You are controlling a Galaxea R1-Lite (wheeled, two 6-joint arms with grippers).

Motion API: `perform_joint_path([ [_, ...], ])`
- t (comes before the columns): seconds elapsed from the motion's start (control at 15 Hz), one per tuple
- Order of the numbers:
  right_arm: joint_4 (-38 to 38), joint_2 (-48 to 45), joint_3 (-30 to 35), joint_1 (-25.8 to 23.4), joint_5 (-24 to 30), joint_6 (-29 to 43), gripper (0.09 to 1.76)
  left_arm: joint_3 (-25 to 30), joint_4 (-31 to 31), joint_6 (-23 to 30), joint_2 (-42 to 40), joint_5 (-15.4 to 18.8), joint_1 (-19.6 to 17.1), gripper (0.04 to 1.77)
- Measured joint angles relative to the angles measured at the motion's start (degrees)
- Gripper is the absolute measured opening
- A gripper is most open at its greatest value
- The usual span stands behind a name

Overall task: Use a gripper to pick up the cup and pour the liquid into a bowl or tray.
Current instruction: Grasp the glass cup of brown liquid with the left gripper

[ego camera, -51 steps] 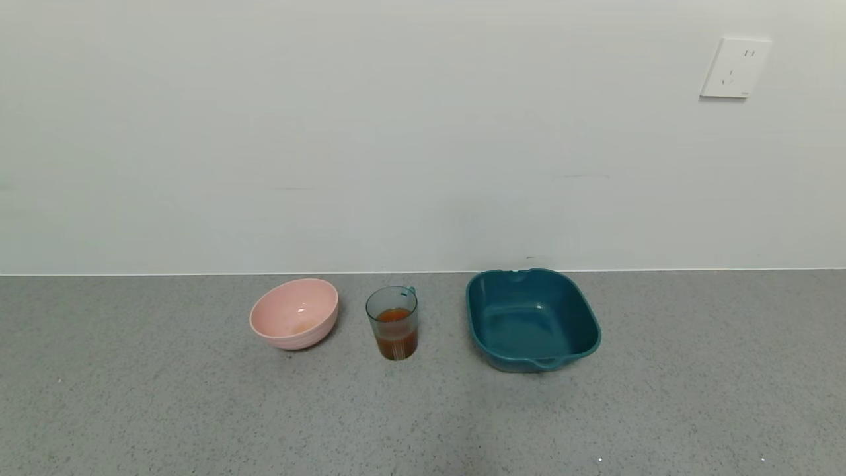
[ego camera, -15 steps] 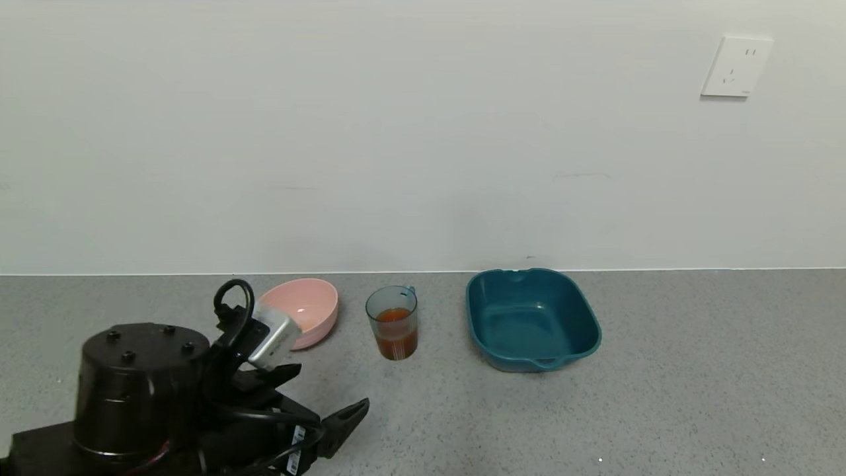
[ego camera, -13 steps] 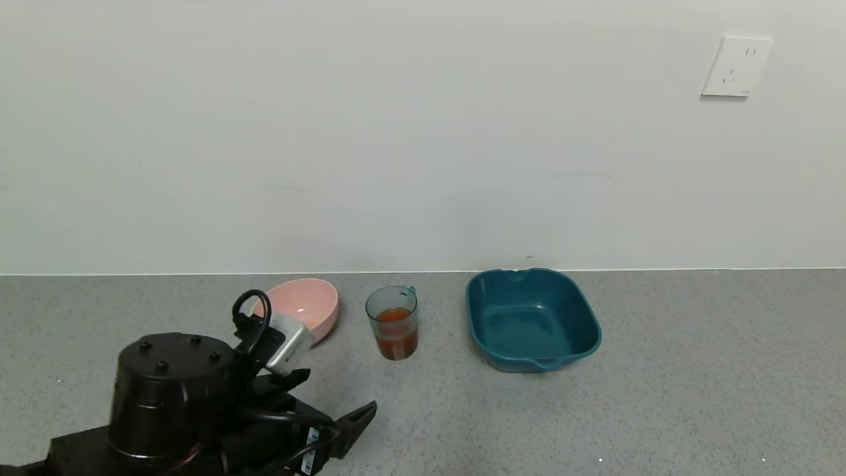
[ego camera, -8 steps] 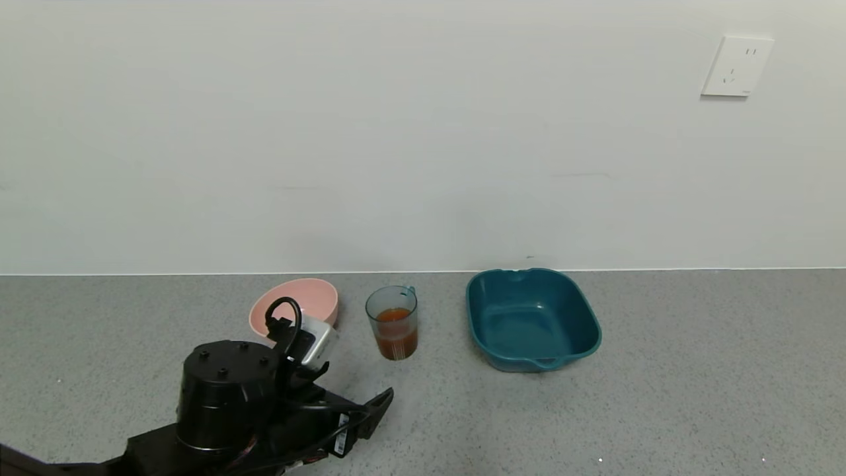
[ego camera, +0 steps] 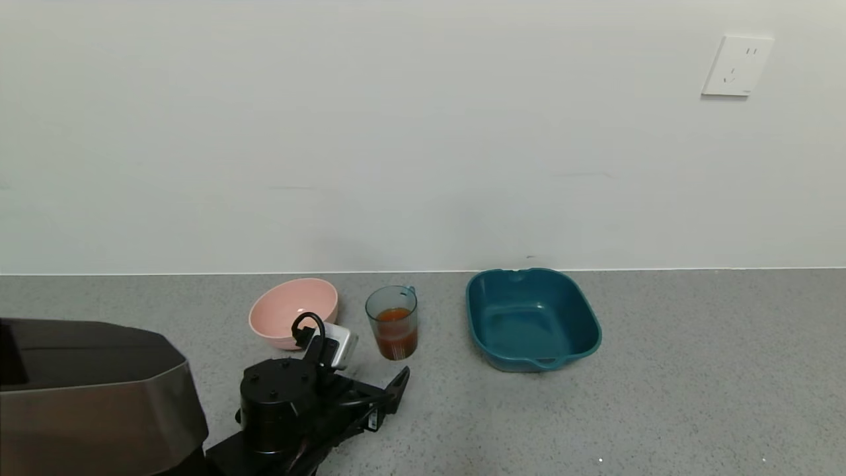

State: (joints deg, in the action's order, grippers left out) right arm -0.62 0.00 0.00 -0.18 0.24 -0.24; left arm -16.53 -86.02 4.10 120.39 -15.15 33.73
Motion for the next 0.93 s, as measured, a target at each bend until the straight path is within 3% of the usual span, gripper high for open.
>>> perform_joint_path([
  [0.27,0.00,0.00,0.00,0.00,0.00,0.00,1.71,-0.66,-3.17,-0.02,5.51,-0.55,-0.16,1.72],
  [0.93,0.00,0.00,0.00,0.00,-0.02,0.00,1.71,-8.52,-3.39,-0.13,12.35,-0.17,-3.19,1.72],
])
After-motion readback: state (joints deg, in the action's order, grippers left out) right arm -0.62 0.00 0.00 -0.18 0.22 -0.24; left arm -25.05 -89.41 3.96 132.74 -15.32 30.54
